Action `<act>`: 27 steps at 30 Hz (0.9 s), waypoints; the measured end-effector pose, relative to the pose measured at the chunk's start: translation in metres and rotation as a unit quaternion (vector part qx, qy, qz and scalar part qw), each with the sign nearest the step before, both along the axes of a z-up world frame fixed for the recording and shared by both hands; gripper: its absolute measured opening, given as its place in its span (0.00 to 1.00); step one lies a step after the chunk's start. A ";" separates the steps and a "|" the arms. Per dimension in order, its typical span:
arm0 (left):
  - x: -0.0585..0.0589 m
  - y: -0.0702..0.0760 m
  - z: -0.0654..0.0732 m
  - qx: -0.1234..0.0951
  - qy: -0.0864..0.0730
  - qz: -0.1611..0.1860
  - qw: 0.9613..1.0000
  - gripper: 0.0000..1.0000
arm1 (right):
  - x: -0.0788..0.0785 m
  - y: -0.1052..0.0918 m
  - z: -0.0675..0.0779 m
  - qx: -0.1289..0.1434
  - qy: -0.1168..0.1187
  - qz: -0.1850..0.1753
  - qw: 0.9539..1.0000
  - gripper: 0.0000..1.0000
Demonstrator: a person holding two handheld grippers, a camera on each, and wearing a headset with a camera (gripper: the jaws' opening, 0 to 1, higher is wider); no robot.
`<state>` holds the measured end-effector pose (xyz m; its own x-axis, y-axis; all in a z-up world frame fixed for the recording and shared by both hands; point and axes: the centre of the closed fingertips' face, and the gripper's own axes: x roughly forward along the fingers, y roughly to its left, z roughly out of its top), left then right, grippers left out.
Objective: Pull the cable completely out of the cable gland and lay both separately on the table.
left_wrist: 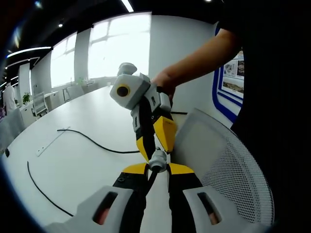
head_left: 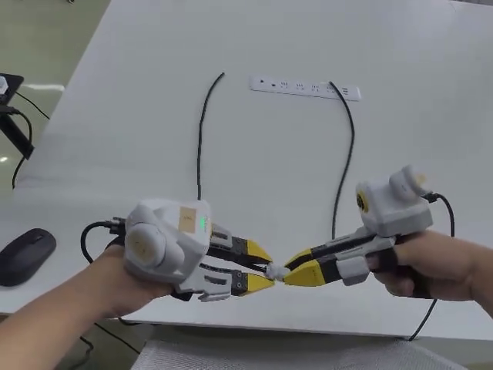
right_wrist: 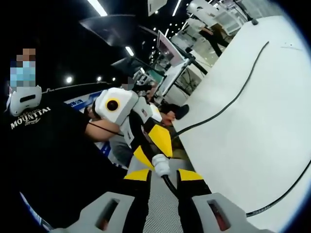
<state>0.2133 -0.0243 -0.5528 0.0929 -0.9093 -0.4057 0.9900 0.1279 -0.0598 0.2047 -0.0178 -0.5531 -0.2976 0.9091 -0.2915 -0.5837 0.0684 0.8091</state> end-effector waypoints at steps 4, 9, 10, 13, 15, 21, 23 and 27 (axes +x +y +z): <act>0.000 0.000 0.000 0.002 0.000 -0.002 1.000 0.16 | -0.001 0.002 0.001 0.004 0.001 0.004 1.000 0.10; 0.001 0.001 -0.001 0.002 0.004 0.000 1.000 0.16 | 0.000 0.003 0.002 0.008 -0.034 0.013 0.999 0.09; 0.002 0.001 -0.001 0.001 0.006 0.002 1.000 0.16 | 0.002 0.003 0.003 0.012 -0.061 0.015 0.998 0.09; 0.007 0.004 -0.002 -0.004 0.024 0.015 1.000 0.16 | 0.006 0.005 0.005 0.013 -0.107 0.012 0.994 0.08; 0.008 0.006 -0.001 -0.009 0.033 0.020 0.999 0.16 | 0.008 0.005 0.005 0.008 -0.155 0.018 0.988 0.08; 0.004 0.005 -0.002 -0.016 0.056 0.022 0.998 0.16 | 0.006 0.002 -0.001 -0.015 -0.281 0.046 0.959 0.07; 0.003 0.004 -0.003 -0.016 0.060 0.022 0.998 0.16 | 0.005 0.001 -0.004 -0.030 -0.320 0.059 0.945 0.07; 0.002 0.004 -0.006 -0.013 0.075 0.024 0.997 0.16 | 0.003 0.002 -0.008 -0.054 -0.379 0.077 0.920 0.07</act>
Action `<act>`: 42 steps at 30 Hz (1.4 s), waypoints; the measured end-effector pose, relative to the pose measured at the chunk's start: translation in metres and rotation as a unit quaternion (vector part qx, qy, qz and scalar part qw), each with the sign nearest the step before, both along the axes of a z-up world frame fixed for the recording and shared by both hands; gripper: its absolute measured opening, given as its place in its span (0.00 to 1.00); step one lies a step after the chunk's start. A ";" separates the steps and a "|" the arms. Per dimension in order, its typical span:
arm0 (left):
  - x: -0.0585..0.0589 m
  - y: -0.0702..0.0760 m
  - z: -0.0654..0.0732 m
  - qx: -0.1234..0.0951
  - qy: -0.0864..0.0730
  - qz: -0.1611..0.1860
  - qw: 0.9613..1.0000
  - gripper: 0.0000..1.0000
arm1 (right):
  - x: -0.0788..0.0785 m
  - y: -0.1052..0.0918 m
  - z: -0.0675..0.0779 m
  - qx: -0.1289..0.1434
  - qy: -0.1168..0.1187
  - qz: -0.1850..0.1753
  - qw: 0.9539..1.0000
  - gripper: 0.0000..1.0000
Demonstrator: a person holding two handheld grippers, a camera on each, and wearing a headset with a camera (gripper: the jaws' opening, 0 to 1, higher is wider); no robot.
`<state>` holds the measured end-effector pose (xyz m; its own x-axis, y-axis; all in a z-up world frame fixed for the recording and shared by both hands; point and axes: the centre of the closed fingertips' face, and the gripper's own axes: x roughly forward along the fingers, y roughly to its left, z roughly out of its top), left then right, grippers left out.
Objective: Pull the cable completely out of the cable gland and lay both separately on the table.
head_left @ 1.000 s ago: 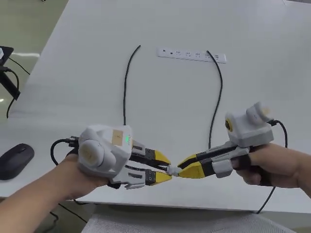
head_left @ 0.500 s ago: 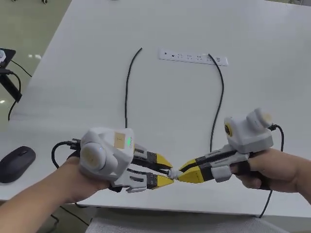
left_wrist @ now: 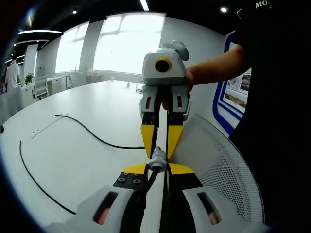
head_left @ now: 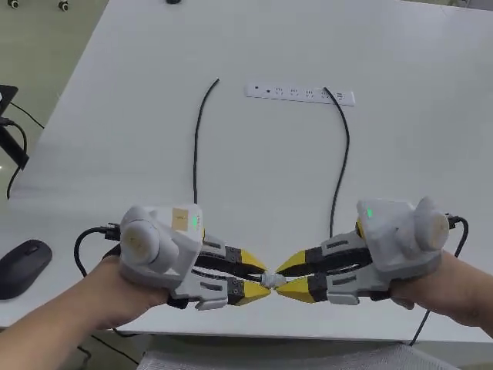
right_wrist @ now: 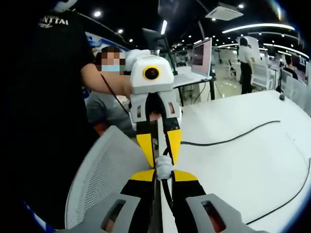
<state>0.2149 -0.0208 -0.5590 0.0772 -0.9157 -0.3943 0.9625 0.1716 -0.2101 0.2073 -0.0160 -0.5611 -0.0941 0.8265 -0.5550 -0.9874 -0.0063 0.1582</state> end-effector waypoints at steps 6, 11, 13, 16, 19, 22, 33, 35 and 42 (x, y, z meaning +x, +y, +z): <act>0.000 0.002 -0.002 0.003 0.019 0.005 1.000 0.16 | -0.002 0.003 -0.004 -0.032 -0.085 0.018 0.996 0.08; 0.001 0.005 -0.005 -0.009 0.055 0.025 0.998 0.16 | 0.000 0.004 -0.006 -0.057 -0.153 0.017 0.986 0.08; 0.001 0.005 -0.006 -0.009 0.056 0.027 0.998 0.16 | 0.000 0.005 -0.008 -0.063 -0.173 0.020 0.983 0.08; 0.000 0.005 -0.008 -0.003 0.054 0.028 0.998 0.16 | -0.003 0.006 -0.012 -0.073 -0.192 0.027 0.978 0.08; 0.000 0.005 -0.009 -0.001 0.053 0.029 0.998 0.16 | -0.002 0.006 -0.012 -0.075 -0.195 0.028 0.978 0.08; 0.001 0.005 -0.008 -0.004 0.048 0.031 0.998 0.16 | 0.001 0.006 -0.010 -0.072 -0.195 0.024 0.978 0.08; 0.003 0.002 -0.003 -0.009 0.023 0.029 0.999 0.16 | 0.002 -0.001 -0.005 -0.066 -0.118 -0.025 0.991 0.13; 0.004 0.003 -0.002 -0.010 0.010 0.028 0.999 0.16 | 0.002 -0.003 -0.005 -0.067 -0.090 -0.043 0.993 0.16; 0.003 0.005 -0.003 0.001 -0.025 0.018 1.000 0.16 | 0.008 -0.012 -0.002 -0.061 -0.022 -0.101 0.993 0.16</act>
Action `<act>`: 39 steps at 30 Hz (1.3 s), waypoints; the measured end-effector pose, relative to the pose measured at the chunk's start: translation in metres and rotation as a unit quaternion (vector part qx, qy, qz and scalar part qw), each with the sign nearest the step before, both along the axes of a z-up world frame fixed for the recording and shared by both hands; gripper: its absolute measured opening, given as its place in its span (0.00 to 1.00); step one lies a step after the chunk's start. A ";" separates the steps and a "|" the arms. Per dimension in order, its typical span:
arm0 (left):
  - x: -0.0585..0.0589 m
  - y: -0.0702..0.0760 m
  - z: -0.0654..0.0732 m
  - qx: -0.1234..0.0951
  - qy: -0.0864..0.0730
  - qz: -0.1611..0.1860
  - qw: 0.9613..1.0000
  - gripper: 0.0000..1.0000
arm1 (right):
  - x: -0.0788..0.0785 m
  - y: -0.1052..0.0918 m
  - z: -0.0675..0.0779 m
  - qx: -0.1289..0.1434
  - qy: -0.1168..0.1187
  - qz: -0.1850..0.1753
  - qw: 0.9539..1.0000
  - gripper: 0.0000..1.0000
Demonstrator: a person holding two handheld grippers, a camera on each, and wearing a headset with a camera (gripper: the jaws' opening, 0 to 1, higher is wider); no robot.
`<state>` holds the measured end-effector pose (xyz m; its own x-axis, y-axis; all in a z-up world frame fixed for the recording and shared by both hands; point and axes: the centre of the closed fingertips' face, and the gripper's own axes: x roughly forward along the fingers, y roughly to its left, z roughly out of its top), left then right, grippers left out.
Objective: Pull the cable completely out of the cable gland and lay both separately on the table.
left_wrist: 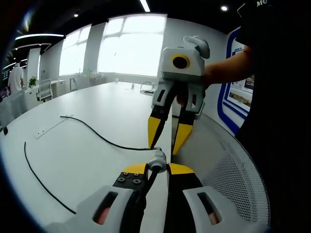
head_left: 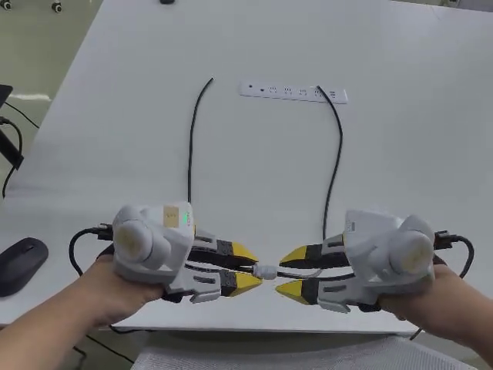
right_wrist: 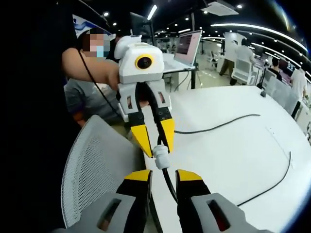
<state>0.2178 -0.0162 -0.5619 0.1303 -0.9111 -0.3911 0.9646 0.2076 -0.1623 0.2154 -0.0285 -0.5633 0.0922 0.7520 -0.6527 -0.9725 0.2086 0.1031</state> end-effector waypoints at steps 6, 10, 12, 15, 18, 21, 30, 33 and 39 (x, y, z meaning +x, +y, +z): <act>0.001 -0.001 0.005 0.000 -0.017 -0.001 1.000 0.16 | 0.002 -0.004 -0.004 -0.013 0.009 -0.022 1.000 0.11; 0.001 -0.002 0.007 -0.001 -0.020 -0.002 1.000 0.16 | -0.002 -0.006 -0.009 -0.026 0.003 -0.020 0.999 0.10; 0.002 -0.002 0.008 0.000 -0.021 -0.002 1.000 0.16 | -0.003 -0.006 -0.008 -0.027 -0.007 -0.015 0.999 0.09; 0.002 -0.002 0.008 0.000 -0.023 -0.002 1.000 0.16 | -0.002 -0.005 -0.007 -0.029 -0.015 -0.016 0.999 0.09; 0.002 -0.003 0.009 -0.003 -0.018 0.003 1.000 0.16 | -0.001 -0.006 -0.008 -0.033 -0.024 -0.015 0.999 0.08; 0.002 -0.004 0.010 -0.005 -0.019 0.003 1.000 0.16 | 0.001 -0.007 -0.007 -0.036 -0.032 -0.013 0.999 0.06; 0.003 -0.005 0.011 -0.007 -0.013 0.001 1.000 0.16 | 0.004 -0.006 -0.007 -0.039 -0.055 -0.003 0.998 0.02; 0.007 -0.004 0.013 -0.014 -0.012 0.010 1.000 0.16 | 0.011 -0.006 -0.005 -0.038 -0.077 -0.013 0.996 0.01; 0.012 -0.004 0.015 -0.017 -0.010 0.017 1.000 0.16 | 0.013 -0.006 -0.004 -0.041 -0.090 -0.014 0.995 0.00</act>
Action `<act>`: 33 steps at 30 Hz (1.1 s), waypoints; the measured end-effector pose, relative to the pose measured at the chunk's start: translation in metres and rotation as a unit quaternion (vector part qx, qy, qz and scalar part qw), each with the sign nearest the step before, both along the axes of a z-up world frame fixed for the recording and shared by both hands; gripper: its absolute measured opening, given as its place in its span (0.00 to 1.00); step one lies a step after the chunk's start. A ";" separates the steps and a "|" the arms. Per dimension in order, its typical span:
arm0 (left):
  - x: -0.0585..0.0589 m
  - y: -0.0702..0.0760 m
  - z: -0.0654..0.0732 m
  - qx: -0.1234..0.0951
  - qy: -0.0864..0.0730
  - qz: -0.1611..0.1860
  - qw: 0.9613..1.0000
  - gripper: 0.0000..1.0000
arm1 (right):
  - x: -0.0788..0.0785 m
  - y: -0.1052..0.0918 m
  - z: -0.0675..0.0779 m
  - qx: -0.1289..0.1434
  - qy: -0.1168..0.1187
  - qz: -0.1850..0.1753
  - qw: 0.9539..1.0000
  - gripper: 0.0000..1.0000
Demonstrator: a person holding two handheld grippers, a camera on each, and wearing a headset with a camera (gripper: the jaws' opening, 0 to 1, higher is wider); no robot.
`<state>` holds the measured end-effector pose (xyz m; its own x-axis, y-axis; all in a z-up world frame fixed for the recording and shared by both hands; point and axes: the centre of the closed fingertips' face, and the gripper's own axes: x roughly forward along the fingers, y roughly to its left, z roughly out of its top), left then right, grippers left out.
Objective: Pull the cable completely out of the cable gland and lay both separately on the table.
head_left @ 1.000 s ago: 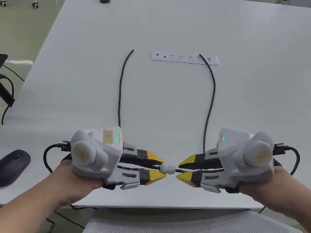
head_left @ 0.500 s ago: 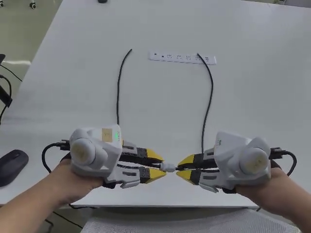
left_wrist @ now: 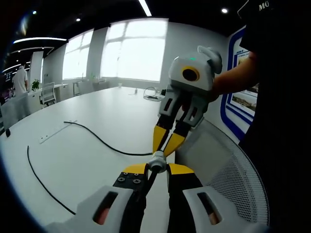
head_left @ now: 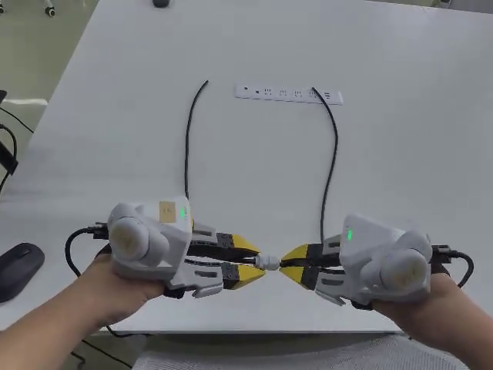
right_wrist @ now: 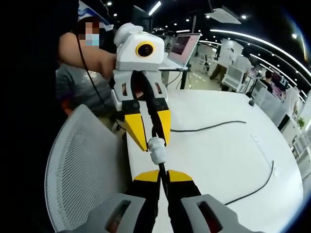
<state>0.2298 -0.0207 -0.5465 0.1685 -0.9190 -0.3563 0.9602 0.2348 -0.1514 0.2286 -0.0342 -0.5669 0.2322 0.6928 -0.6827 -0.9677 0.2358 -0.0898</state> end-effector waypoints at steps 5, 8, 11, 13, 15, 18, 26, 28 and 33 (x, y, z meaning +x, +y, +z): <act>0.002 -0.001 0.000 0.003 -0.004 0.004 1.000 0.16 | 0.003 -0.002 0.000 -0.001 0.001 -0.008 1.000 0.00; 0.003 -0.002 0.000 0.003 -0.004 0.006 1.000 0.16 | 0.005 -0.003 -0.001 0.000 0.001 -0.014 1.000 0.00; 0.004 -0.001 -0.001 0.008 -0.006 0.009 1.000 0.16 | 0.007 -0.006 -0.002 -0.002 0.002 -0.022 1.000 0.00; 0.006 0.000 0.000 0.008 -0.006 0.011 1.000 0.16 | 0.008 -0.007 -0.003 -0.002 0.006 -0.027 1.000 0.00; 0.007 0.002 0.001 0.006 -0.006 0.014 1.000 0.16 | 0.010 -0.010 -0.002 0.002 0.007 -0.033 0.999 0.00; 0.007 0.003 0.002 0.007 -0.005 0.016 1.000 0.16 | 0.011 -0.012 -0.002 0.001 0.007 -0.035 0.999 0.00; 0.004 0.004 0.005 0.008 -0.005 0.023 1.000 0.16 | 0.013 -0.024 -0.005 0.000 0.016 -0.062 0.998 0.00; 0.003 0.005 0.004 0.009 -0.005 0.025 1.000 0.16 | 0.014 -0.029 -0.007 -0.001 0.018 -0.070 0.997 0.00; 0.000 0.006 0.004 0.011 -0.004 0.028 1.000 0.16 | 0.014 -0.039 -0.012 -0.003 0.023 -0.087 0.996 0.00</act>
